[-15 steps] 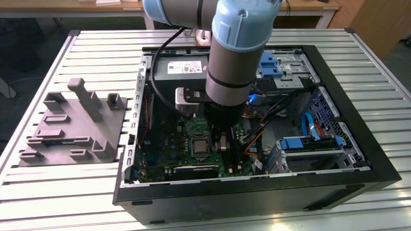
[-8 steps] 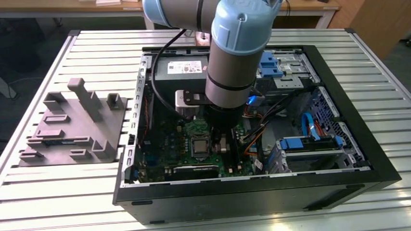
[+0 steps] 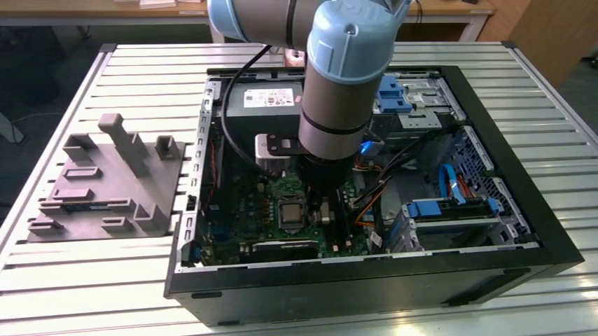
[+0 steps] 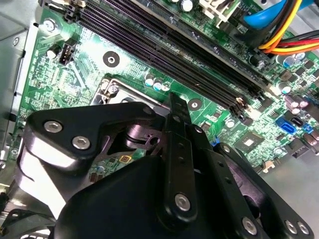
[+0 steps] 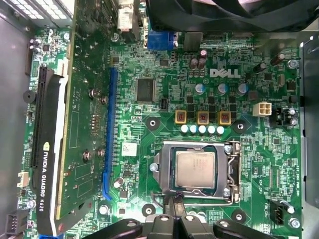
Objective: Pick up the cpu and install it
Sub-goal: 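Install the first cpu locking lever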
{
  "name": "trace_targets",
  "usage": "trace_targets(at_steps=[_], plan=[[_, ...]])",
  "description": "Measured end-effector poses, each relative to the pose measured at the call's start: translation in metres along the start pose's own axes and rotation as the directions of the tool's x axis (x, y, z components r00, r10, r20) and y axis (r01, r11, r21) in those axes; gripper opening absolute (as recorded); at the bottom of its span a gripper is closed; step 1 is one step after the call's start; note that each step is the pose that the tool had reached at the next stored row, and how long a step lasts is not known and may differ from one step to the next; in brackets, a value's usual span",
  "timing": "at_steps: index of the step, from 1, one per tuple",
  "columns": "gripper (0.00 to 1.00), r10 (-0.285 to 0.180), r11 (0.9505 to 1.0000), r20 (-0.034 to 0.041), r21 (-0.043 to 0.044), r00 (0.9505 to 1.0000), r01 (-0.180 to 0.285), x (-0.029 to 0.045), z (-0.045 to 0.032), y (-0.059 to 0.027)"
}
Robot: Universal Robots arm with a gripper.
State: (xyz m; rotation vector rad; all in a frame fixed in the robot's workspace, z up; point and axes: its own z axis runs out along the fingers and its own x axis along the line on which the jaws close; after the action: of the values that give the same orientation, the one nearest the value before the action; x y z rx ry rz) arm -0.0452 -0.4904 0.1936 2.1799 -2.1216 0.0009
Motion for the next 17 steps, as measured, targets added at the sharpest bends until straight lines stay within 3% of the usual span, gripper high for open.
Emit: trace_targets(at_steps=[9,17], plan=[[0.11,-0.006,1.0,-0.0007,0.0018,1.0,0.006,-0.0002,0.003,0.0],[0.11,-0.01,0.9999,-0.0014,0.0114,1.0,0.01,-0.0004,0.0057,-0.0002]])
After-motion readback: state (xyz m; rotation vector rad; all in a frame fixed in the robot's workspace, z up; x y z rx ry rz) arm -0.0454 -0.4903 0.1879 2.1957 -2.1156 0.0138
